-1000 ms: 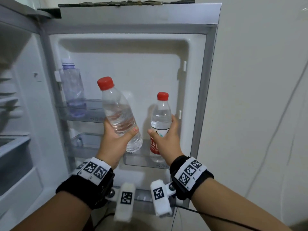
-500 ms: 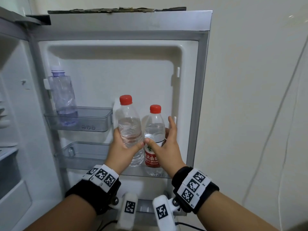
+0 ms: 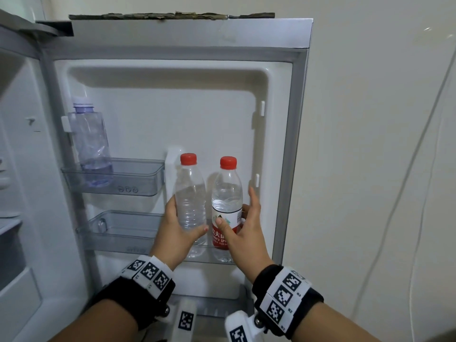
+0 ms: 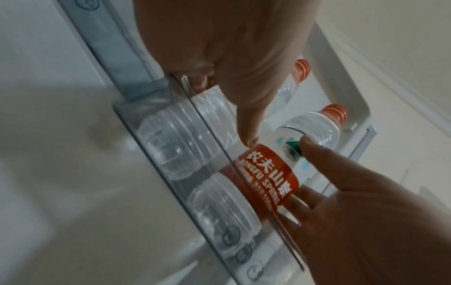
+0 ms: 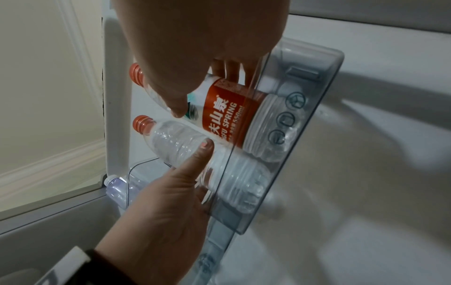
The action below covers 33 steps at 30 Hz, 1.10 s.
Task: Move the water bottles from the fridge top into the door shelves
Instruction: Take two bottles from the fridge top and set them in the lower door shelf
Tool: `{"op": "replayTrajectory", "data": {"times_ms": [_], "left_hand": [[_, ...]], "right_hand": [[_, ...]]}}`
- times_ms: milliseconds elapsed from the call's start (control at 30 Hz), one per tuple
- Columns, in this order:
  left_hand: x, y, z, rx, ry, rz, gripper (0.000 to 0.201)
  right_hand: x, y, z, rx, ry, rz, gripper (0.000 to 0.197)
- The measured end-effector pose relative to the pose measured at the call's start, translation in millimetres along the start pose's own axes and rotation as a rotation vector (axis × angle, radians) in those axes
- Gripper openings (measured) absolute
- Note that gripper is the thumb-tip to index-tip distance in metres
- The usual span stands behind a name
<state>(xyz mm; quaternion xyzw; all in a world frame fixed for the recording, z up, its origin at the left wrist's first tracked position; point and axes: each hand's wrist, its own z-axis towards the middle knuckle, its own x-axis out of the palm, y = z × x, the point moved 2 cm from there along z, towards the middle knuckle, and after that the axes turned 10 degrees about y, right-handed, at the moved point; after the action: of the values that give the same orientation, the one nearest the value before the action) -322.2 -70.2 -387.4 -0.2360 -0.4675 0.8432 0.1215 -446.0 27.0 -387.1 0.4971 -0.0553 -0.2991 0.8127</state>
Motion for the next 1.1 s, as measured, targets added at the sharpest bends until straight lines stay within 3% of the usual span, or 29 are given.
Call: {"op": "replayTrajectory", "data": {"times_ms": [133,233,400,633,833,1000,1100], "left_hand": [[0.4,9.8,-14.7,0.012,-0.151,0.109,0.093],[3.8,5.5,-26.4,0.064,-0.267,0.228,0.068],[5.9,6.7,-36.4,0.147,-0.186,0.250,0.027],[4.4,17.0,-54.2,0.094,-0.066,0.302,0.011],[0.2,9.4,-61.3,0.034,0.013,0.266,0.019],[-8.5,4.5,-73.2,-0.007,0.010,0.257,0.018],[-16.1,-1.6,-82.4,-0.028,-0.001,0.254,0.019]], "right_hand": [[2.4,-1.8,-0.2,0.017,-0.013,-0.014,0.087],[2.4,-1.8,-1.5,0.030,-0.016,-0.017,0.092],[0.4,2.5,-6.0,0.037,-0.055,-0.031,0.092],[-2.9,14.6,-16.3,0.042,-0.084,0.043,0.084],[-31.9,42.1,-20.5,-0.086,-0.371,0.127,0.052],[-59.1,55.6,-15.1,0.011,-0.525,0.065,0.051],[-74.5,63.0,-15.2,0.101,-0.545,0.048,0.053]]}}
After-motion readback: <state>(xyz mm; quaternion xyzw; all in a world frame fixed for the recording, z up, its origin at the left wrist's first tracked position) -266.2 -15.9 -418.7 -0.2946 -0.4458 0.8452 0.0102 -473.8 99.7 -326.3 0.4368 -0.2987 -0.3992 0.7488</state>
